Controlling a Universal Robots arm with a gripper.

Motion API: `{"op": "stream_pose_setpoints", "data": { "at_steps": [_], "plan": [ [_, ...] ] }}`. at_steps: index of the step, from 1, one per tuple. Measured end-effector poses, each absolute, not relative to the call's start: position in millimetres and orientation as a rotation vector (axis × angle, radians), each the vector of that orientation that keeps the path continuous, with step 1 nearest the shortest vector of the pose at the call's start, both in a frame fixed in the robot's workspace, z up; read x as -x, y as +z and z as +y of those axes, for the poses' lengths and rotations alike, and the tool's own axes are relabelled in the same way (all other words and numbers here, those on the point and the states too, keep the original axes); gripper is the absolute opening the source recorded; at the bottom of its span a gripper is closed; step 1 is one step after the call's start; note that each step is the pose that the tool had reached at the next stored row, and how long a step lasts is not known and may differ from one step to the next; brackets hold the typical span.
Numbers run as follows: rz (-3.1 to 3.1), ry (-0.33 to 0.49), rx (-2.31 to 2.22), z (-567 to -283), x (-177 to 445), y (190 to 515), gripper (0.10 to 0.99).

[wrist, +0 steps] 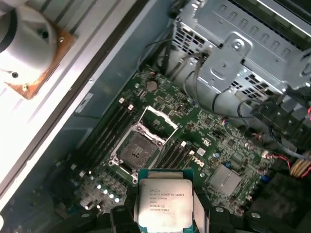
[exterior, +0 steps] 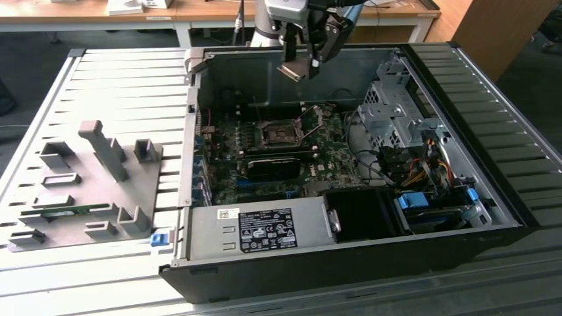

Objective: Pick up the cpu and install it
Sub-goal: 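Place the cpu into insertion slot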

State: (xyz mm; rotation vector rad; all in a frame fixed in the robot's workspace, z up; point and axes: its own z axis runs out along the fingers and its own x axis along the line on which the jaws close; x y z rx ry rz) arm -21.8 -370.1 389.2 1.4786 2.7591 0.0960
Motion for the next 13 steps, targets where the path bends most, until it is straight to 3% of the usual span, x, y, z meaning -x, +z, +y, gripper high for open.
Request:
{"op": "stream_pose_setpoints", "data": {
  "at_steps": [13],
  "plan": [
    [2.658, 0.095, -1.646, -370.0, 23.7, 387.5, 0.537]
  ]
}}
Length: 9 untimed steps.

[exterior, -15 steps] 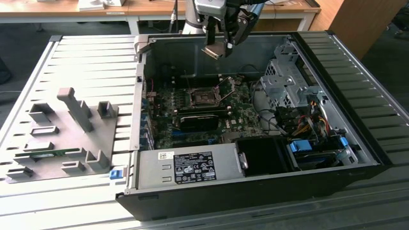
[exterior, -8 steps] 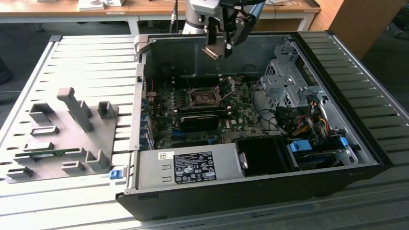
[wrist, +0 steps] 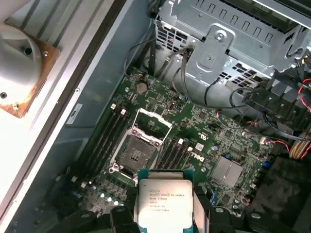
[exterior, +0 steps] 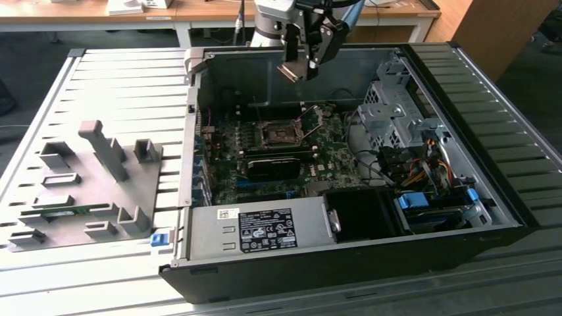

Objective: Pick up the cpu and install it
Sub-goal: 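Place the cpu into insertion slot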

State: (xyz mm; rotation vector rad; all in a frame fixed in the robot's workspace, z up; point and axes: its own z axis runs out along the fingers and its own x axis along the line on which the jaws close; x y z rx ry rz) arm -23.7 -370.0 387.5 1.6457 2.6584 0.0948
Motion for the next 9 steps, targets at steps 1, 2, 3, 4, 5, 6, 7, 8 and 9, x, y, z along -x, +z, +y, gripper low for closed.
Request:
{"op": "stream_pose_setpoints", "data": {
  "at_steps": [1, 2, 3, 4, 5, 6, 7, 8, 9],
  "plan": [
    [2.655, 0.094, -1.651, -369.8, 23.9, 386.8, 0.537],
    [2.652, 0.094, -1.655, -368.9, 24.0, 385.5, 0.537],
    [2.647, 0.092, -1.661, -368.5, 24.2, 383.9, 0.537],
    [2.640, 0.091, -1.671, -368.4, 24.6, 382.1, 0.537],
    [2.632, 0.090, -1.683, -368.4, 24.6, 380.8, 0.537],
    [2.623, 0.089, -1.697, -368.3, 24.6, 379.9, 0.537],
    [2.611, 0.088, -1.714, -368.3, 24.6, 379.3, 0.537],
    [2.598, 0.087, -1.733, -368.3, 24.6, 378.7, 0.537],
    [2.584, 0.087, -1.753, -368.3, 24.6, 378.1, 0.537]
  ]
}}
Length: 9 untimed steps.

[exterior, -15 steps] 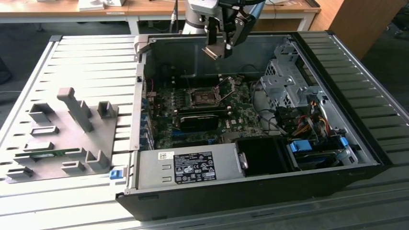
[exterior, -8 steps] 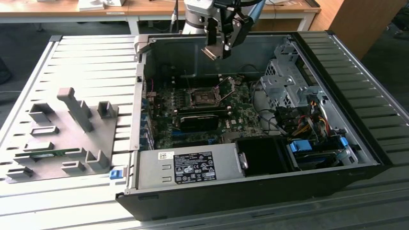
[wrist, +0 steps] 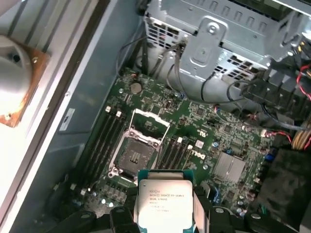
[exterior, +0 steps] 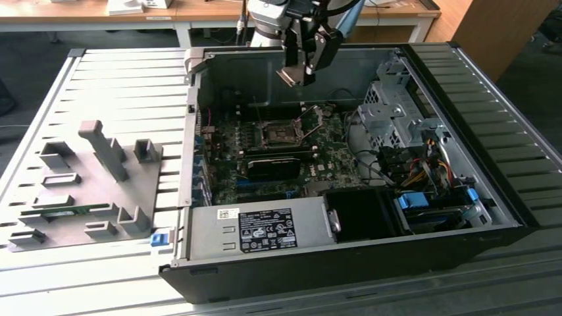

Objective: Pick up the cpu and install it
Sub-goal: 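Place the cpu into insertion slot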

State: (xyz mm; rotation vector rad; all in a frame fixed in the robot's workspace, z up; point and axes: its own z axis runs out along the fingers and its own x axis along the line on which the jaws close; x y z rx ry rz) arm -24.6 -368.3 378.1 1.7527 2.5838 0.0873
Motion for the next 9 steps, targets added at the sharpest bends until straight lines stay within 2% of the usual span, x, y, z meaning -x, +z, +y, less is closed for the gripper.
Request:
{"op": "stream_pose_setpoints", "data": {
  "at_steps": [9],
  "plan": [
    [2.463, 0.085, -1.913, -368.3, 24.6, 374.7, 0.537]
  ]
}}
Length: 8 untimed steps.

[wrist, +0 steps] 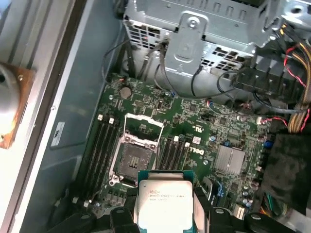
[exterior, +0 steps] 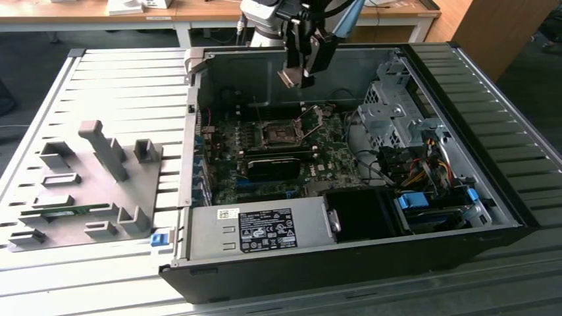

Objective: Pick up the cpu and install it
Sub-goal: 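Place the cpu into insertion slot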

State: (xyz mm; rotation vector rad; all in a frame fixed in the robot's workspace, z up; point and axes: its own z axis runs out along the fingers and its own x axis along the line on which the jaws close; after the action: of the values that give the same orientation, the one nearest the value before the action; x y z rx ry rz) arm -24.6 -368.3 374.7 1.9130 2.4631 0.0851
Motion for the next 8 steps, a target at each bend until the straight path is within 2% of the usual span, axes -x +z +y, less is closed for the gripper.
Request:
{"op": "stream_pose_setpoints", "data": {
  "at_steps": [8],
  "plan": [
    [2.380, 0.082, -2.012, -368.1, 24.6, 373.4, 0.537]
  ]
}}
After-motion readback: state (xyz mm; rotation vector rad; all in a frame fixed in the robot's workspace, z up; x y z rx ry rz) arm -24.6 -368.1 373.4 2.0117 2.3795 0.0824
